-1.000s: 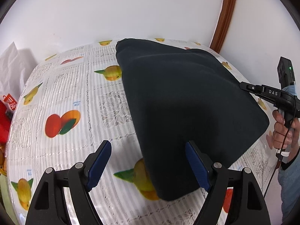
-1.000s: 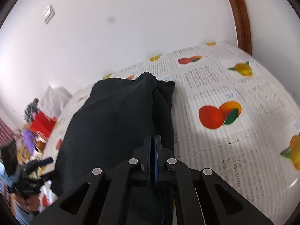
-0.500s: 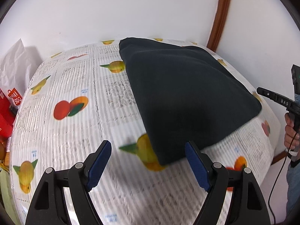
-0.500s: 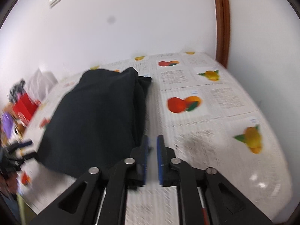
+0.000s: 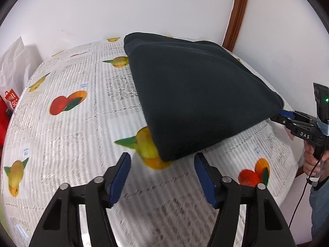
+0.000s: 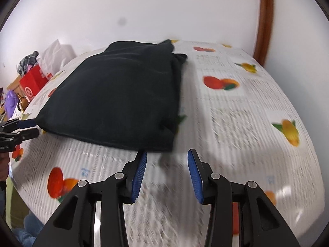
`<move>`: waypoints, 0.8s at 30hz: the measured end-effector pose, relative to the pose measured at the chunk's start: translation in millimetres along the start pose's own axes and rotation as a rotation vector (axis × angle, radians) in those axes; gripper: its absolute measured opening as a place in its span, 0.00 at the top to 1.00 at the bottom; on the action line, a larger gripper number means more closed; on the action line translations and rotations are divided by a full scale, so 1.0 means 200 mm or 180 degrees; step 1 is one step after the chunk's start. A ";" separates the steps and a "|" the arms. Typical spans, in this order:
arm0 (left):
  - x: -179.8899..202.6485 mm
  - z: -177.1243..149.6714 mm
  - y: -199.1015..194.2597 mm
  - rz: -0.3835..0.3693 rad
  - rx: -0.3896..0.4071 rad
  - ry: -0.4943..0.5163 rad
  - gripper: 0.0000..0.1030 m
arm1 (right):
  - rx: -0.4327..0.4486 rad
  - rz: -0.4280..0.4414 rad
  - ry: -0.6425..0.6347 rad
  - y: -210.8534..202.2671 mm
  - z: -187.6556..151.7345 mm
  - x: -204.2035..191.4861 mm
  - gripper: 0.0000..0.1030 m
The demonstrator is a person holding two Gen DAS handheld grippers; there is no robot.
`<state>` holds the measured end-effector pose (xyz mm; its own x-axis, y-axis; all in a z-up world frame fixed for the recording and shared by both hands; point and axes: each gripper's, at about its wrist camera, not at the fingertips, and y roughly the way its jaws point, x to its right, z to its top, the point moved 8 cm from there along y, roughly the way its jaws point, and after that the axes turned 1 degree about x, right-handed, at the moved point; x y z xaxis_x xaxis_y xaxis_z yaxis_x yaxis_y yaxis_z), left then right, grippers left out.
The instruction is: Fold small clothes
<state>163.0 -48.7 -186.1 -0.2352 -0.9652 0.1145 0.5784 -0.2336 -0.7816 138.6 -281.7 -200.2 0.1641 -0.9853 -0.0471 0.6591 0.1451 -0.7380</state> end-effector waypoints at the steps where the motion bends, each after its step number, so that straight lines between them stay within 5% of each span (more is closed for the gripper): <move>1: 0.00 0.01 0.02 -0.0009 -0.0005 -0.0012 0.52 | 0.0031 -0.0001 0.0024 0.02 0.02 -0.01 0.61; 5: -0.01 0.04 0.07 -0.0077 -0.0039 -0.0045 0.82 | 0.0062 0.0071 0.0079 0.08 0.08 -0.04 0.81; 18: -0.22 0.13 0.10 0.0093 -0.0006 -0.0358 0.84 | 0.0084 0.0169 0.0261 0.33 0.34 -0.13 0.87; 24: -0.23 0.13 0.11 0.0081 -0.0055 -0.0318 0.81 | -0.0023 0.0205 0.0215 0.29 0.23 -0.11 0.83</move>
<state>208.0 -12.7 -192.9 -0.1411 -0.9779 0.1544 0.5695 -0.2077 -0.7953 206.0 -247.1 -211.0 0.1558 -0.9778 -0.1398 0.6434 0.2079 -0.7367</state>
